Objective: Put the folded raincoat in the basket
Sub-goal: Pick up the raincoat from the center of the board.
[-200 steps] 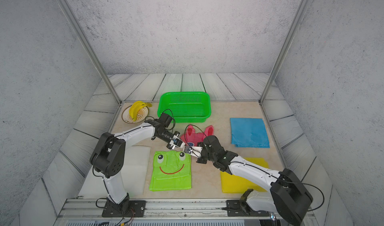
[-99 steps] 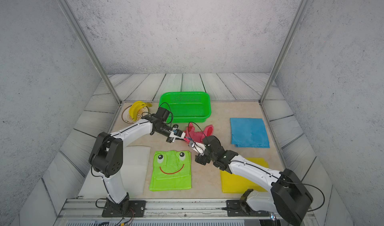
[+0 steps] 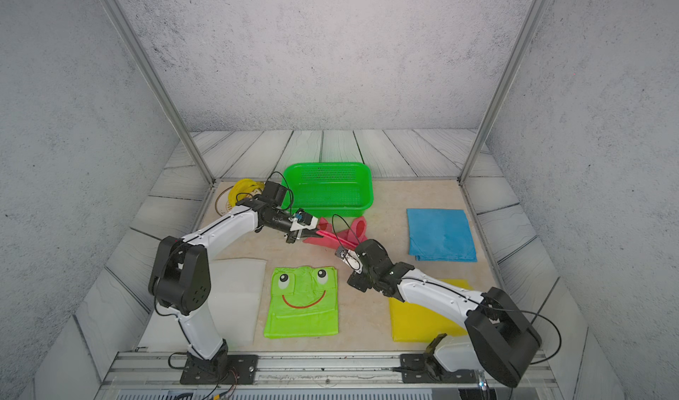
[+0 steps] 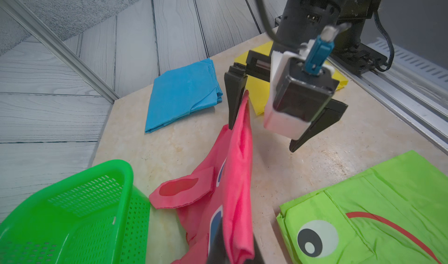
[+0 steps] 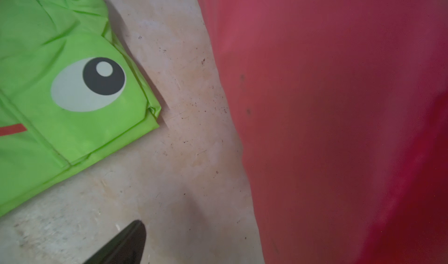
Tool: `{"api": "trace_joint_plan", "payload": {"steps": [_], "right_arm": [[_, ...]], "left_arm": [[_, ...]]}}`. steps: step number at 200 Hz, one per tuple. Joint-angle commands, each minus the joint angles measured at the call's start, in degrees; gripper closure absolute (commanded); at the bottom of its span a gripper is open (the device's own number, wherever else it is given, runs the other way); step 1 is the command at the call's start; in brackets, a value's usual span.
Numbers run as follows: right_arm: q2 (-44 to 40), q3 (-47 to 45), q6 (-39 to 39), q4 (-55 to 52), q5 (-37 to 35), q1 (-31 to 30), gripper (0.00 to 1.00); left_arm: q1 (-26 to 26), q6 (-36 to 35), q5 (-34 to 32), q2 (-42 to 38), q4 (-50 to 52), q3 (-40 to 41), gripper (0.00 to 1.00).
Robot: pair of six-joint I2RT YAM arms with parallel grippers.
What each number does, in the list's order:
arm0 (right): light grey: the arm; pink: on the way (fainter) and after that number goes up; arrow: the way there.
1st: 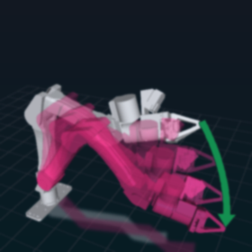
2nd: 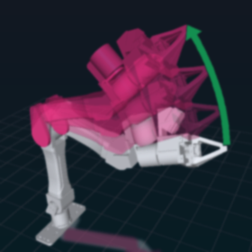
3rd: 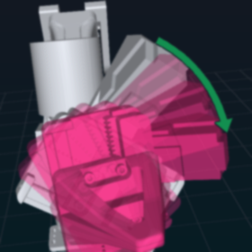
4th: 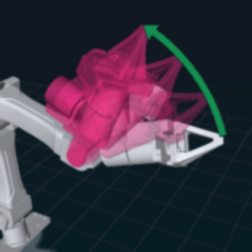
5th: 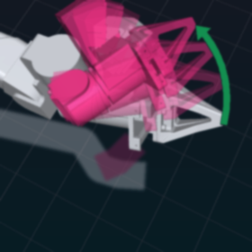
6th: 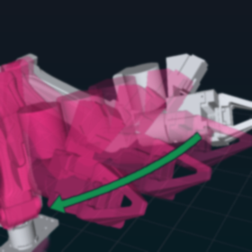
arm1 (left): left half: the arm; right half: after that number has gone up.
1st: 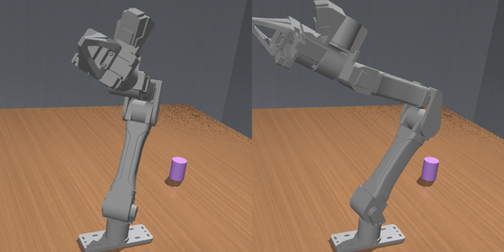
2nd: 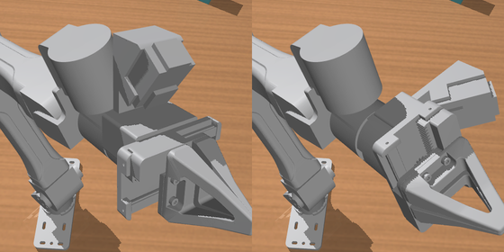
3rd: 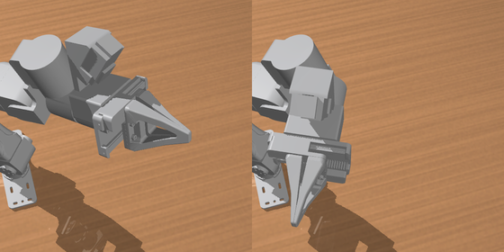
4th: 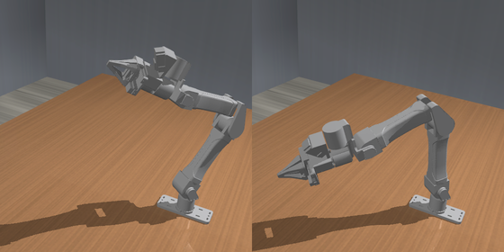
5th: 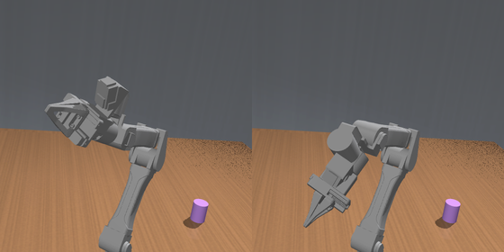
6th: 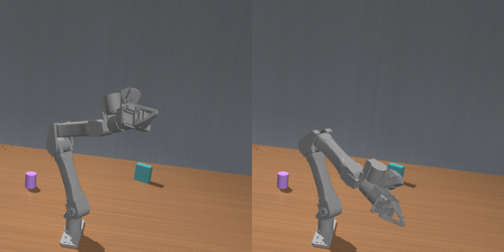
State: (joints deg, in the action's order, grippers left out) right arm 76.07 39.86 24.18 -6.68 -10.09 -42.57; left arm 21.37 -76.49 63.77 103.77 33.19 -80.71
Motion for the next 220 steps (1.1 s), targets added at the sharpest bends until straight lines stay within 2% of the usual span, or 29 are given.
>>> {"api": "trace_joint_plan", "payload": {"steps": [1,11,25,34,49,70,82,110,139,157,196,220], "right_arm": [[-1.4,1.5,0.4,0.9,-0.9,0.3,0.00],[-2.7,0.6,0.1,3.1,-0.9,0.3,0.00],[-5.1,-0.6,-0.2,5.7,0.3,0.4,0.00],[-7.2,-1.1,-0.1,6.4,1.7,0.3,0.00],[-11.4,-1.8,-2.2,8.5,1.3,0.3,0.00],[-17.2,-1.9,-10.6,11.5,-6.6,0.3,0.00],[-19.9,-1.7,-12.6,11.7,-7.9,0.7,0.00],[-20.7,2.0,-20.8,7.8,-9.7,4.3,0.00],[-16.5,9.9,-33.9,-1.1,-3.3,12.6,0.00],[-12.0,14.7,-37.4,-4.3,-1.7,15.1,0.00],[2.5,29.5,-47.0,-13.7,-7.2,16.6,0.02],[10.7,35.6,-51.9,-13.9,-7.8,17.1,0.03]], "left_arm": [[-0.9,-0.5,2.5,-3.3,1.5,0.5,1.00],[-1.4,0.8,2.3,-3.9,2.1,-0.1,1.00],[-2.2,8.0,2.1,-4.3,0.9,-2.0,1.00],[-3.1,10.2,3.1,-4.6,1.0,-3.0,1.00],[-4.3,11.8,3.7,-5.9,1.2,-3.9,1.00],[-5.5,12.9,2.0,-8.9,2.7,-4.4,1.00],[-6.2,12.8,1.2,-10.5,4.9,-5.1,1.00],[-8.1,12.8,-0.6,-15.5,8.6,-5.9,1.00],[-10.0,13.3,-6.1,-18.9,13.2,-9.2,1.00],[-11.5,14.5,-10.0,-20.1,15.7,-12.4,1.00],[-15.8,16.4,-13.3,-21.1,19.8,-19.7,1.00],[-19.2,18.1,-13.2,-21.3,21.5,-23.7,1.00]]}}
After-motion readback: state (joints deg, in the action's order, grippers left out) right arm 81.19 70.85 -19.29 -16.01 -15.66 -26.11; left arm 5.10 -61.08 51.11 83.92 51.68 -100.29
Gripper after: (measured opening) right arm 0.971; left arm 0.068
